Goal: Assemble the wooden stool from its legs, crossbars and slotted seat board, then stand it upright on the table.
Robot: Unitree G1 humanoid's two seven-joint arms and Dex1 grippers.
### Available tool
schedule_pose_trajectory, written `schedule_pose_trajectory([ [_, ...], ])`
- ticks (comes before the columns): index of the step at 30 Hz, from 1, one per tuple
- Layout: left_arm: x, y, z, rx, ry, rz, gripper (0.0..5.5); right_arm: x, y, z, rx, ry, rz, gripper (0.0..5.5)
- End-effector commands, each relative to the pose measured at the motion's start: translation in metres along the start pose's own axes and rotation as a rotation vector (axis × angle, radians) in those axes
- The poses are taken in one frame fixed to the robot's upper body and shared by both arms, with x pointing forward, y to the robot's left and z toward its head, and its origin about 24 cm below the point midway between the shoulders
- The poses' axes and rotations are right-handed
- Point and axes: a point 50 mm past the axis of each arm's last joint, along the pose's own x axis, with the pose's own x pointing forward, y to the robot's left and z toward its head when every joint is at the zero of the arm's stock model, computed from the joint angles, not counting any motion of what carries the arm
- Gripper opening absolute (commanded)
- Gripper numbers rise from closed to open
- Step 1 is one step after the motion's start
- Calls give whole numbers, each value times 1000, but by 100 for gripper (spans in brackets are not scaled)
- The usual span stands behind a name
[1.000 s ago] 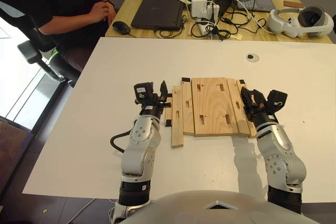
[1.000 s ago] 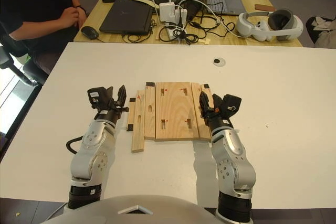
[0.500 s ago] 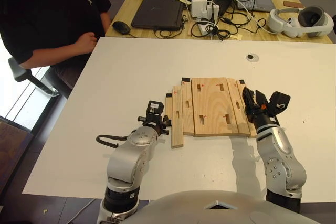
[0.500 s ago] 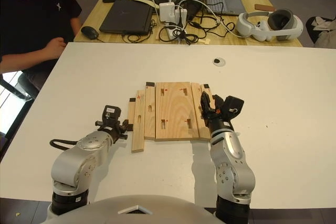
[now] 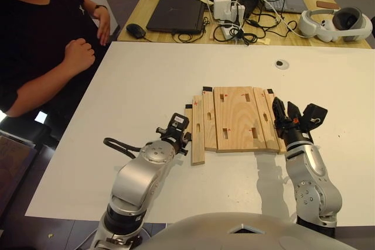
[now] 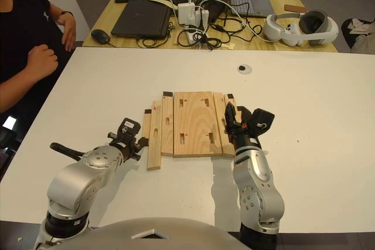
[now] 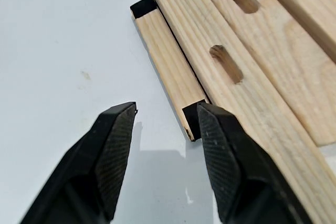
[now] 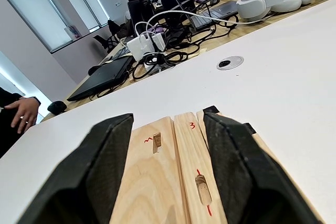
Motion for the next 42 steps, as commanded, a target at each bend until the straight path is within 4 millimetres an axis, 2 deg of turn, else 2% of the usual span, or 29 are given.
schedule_pose_trajectory([
  [1,-2,0,2,54,1,-20,218,-2,5,1,34,-14,-5,250],
  [8,4,-9,-8,112,55,-70,218,0,7,0,36,-14,-2,250],
  [14,13,-5,-6,22,75,-65,309,-1,8,-2,43,-19,-10,254],
  [18,17,-6,-12,21,107,-69,309,-2,9,-2,47,-22,-11,254],
  [22,19,11,-7,-12,67,42,309,-3,9,-1,50,-27,-15,254],
  [24,22,12,-8,-11,72,45,309,-3,9,-1,52,-29,-19,254],
  [30,34,-5,-6,-35,80,-13,309,-1,10,-1,48,-24,-8,254],
  [35,33,-16,7,-32,42,-58,309,-1,9,0,44,-24,-8,254],
  [42,33,-22,0,-27,85,-92,309,0,9,-1,43,-18,-3,254],
])
